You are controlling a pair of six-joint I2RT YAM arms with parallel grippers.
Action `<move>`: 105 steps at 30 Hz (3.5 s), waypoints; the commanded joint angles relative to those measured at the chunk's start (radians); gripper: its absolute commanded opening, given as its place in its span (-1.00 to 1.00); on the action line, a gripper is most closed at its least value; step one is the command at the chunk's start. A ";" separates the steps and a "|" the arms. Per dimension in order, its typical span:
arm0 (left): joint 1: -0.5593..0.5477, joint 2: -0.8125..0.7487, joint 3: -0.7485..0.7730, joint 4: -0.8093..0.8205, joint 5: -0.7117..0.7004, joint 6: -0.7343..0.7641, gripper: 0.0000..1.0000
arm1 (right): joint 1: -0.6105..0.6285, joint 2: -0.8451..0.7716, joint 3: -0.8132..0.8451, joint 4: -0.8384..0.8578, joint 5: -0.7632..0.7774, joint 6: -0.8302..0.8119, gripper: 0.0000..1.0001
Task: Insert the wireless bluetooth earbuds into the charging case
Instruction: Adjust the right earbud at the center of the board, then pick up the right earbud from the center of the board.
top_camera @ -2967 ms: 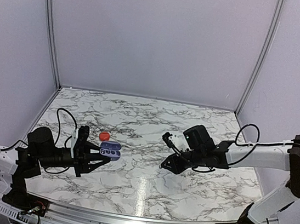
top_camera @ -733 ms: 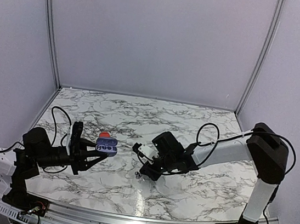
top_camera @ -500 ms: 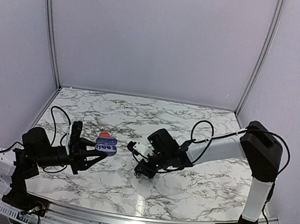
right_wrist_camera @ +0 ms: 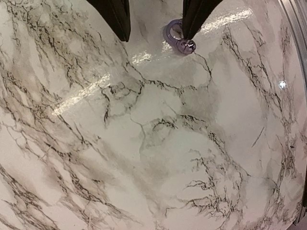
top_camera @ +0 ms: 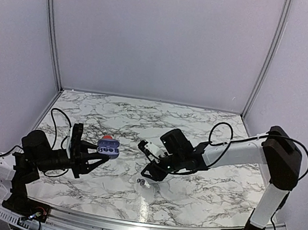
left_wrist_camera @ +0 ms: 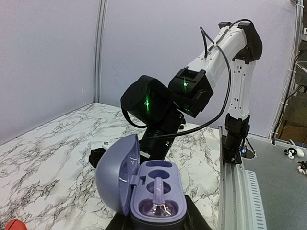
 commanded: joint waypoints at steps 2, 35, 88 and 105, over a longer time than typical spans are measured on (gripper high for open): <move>0.007 0.000 0.001 0.027 0.002 0.011 -1.00 | -0.003 0.014 -0.016 -0.004 -0.037 0.044 -0.22; 0.007 -0.010 -0.013 0.027 -0.002 0.014 -1.00 | 0.089 0.070 0.003 -0.013 -0.045 0.061 -0.30; 0.008 0.009 0.003 0.027 -0.003 0.025 -1.00 | -0.016 -0.130 -0.108 -0.117 0.228 0.114 0.86; 0.009 0.002 0.000 0.028 -0.003 0.027 -1.00 | 0.142 -0.077 -0.091 -0.016 0.167 0.473 0.39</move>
